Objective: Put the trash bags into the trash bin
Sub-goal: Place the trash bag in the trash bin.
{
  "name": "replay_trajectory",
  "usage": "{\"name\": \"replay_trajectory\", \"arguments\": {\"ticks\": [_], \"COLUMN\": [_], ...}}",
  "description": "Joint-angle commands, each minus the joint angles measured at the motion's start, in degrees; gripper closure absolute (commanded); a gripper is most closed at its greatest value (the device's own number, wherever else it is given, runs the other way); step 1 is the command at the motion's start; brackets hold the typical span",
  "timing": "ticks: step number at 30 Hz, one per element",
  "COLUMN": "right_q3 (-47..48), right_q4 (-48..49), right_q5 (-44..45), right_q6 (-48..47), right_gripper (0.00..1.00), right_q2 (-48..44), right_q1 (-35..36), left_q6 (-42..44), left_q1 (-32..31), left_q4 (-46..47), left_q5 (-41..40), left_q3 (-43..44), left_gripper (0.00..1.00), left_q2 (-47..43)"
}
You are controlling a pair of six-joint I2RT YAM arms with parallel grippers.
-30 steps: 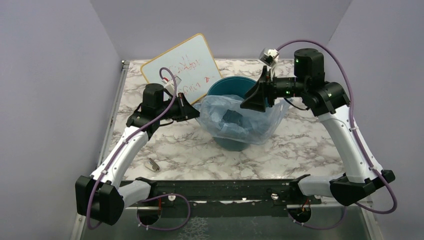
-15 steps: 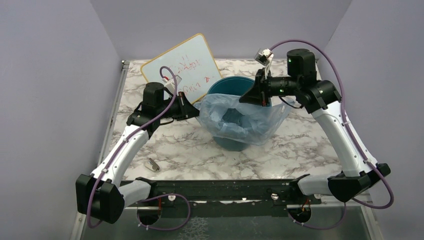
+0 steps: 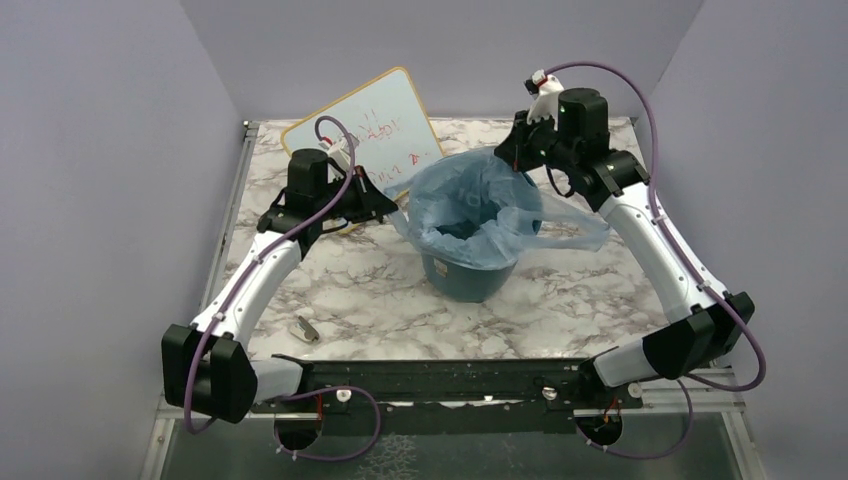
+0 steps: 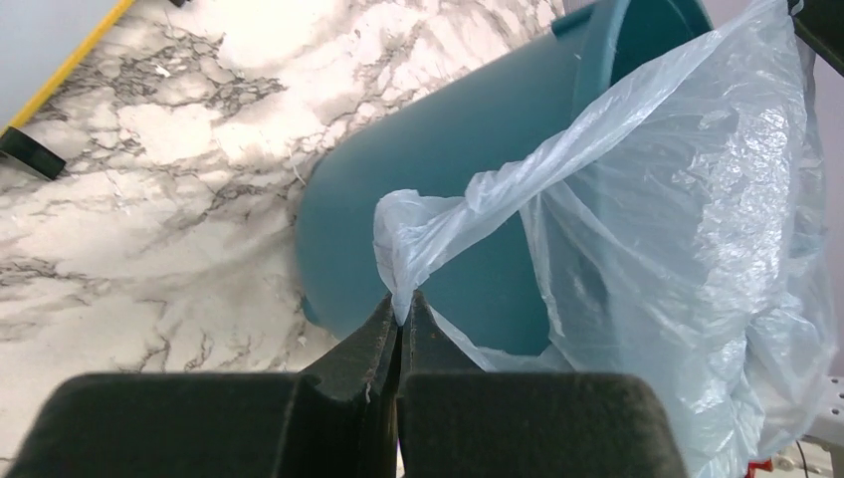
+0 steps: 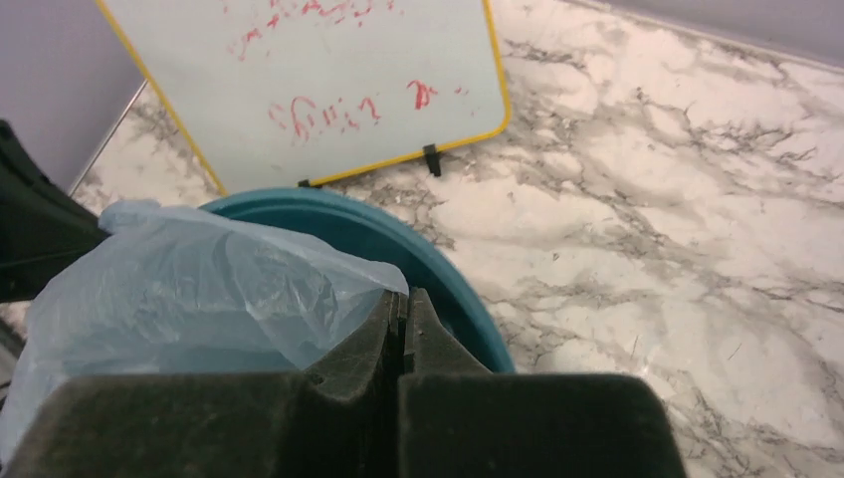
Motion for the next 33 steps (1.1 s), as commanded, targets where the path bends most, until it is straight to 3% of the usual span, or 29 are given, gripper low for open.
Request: {"name": "replay_trajectory", "arguments": {"ticks": [1, 17, 23, 33], "right_q3": [0.5, 0.8, 6.5, -3.5], "right_q4": [5.3, 6.8, -0.5, -0.4], "right_q5": [5.8, 5.8, 8.5, 7.7], "right_q6": [-0.3, 0.4, -2.8, -5.4], "right_gripper": [1.00, 0.96, 0.96, 0.87], "right_q2": [2.5, 7.9, 13.5, 7.7], "right_q1": [-1.8, -6.0, -6.4, -6.4], "left_q6": [0.5, -1.3, -3.1, -2.1], "left_q1": [1.2, 2.1, 2.3, 2.3], "left_q4": [4.5, 10.8, 11.7, 12.3], "left_q5": [-1.3, 2.5, 4.2, 9.5], "left_q3": [1.7, 4.9, 6.7, 0.5], "left_gripper": [1.00, 1.00, 1.00, 1.00], "left_q2": [1.9, 10.1, 14.6, 12.6]}}
